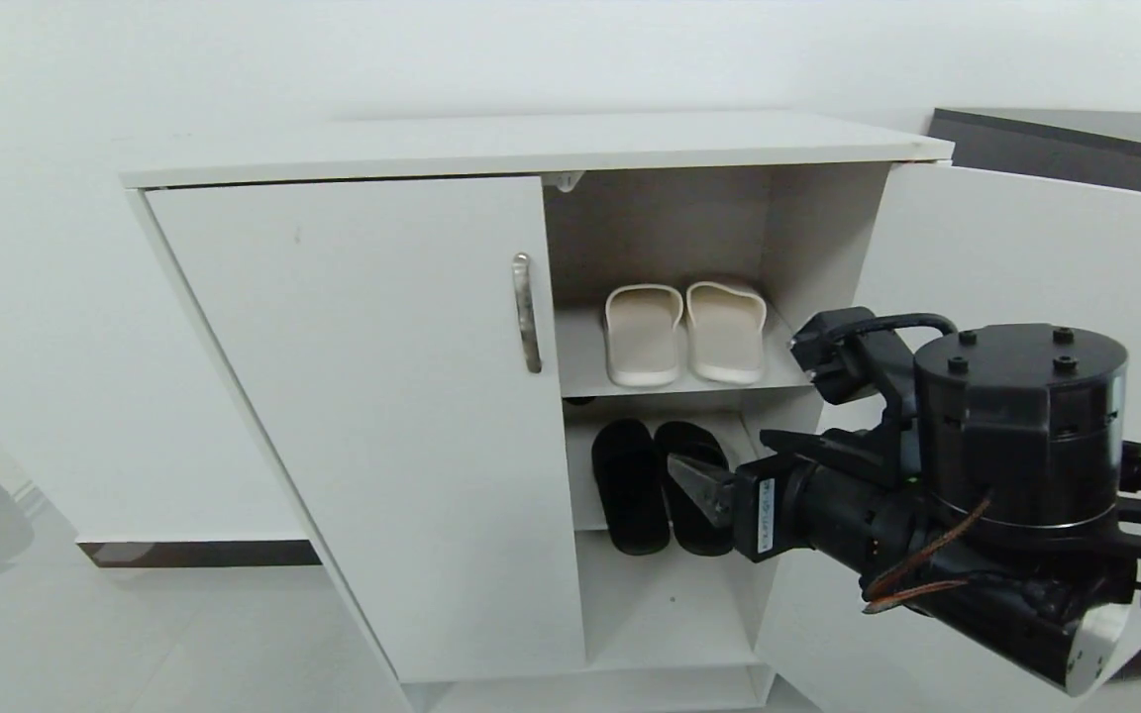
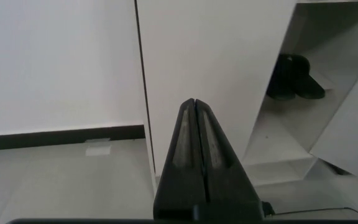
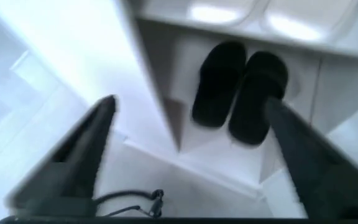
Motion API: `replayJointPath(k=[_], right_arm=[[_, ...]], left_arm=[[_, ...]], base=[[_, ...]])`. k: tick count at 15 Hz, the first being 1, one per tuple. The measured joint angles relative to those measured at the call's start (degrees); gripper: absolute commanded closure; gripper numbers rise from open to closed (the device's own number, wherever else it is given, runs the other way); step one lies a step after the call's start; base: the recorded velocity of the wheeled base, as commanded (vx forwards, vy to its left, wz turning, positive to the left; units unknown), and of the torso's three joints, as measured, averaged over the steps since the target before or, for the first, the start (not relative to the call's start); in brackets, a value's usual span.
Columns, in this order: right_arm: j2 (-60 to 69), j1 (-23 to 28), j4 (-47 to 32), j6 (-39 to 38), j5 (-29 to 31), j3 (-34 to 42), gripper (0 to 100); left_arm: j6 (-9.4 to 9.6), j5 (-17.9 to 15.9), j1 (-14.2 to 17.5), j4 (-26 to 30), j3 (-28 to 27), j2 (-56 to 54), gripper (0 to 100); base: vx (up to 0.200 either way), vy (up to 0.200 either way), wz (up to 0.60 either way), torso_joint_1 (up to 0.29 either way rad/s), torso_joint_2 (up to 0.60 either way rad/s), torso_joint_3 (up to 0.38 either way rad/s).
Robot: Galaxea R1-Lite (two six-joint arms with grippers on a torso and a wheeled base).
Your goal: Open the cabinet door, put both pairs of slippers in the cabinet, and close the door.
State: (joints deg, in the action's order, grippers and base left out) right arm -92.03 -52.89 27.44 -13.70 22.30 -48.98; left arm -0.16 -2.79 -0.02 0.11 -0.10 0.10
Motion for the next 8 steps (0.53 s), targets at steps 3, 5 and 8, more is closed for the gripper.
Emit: replayJointPath(k=[3,5,8], right_arm=[[0.0,0.0,0.1,-0.6,-0.3,0.9,100],[0.1,0.2,1.4,-0.7,-2.4,2.1,100],[0.5,1.3,9.2,0.3,-9.7,8.2,100]], left_arm=[[0.00,0.0,0.0,0.0,0.0,0.0,100],[0.00,0.0,0.0,0.0,0.0,0.0,100],[-0.06,0.0,0.0,0.0,0.0,0.0,100]], base=[[-0.200,0.000,0.00,0.004,0.00,0.002],[-0.200,0.000,0.00,-0.002,0.00,-0.002],[-0.200,0.000,0.00,0.005,0.00,0.002]])
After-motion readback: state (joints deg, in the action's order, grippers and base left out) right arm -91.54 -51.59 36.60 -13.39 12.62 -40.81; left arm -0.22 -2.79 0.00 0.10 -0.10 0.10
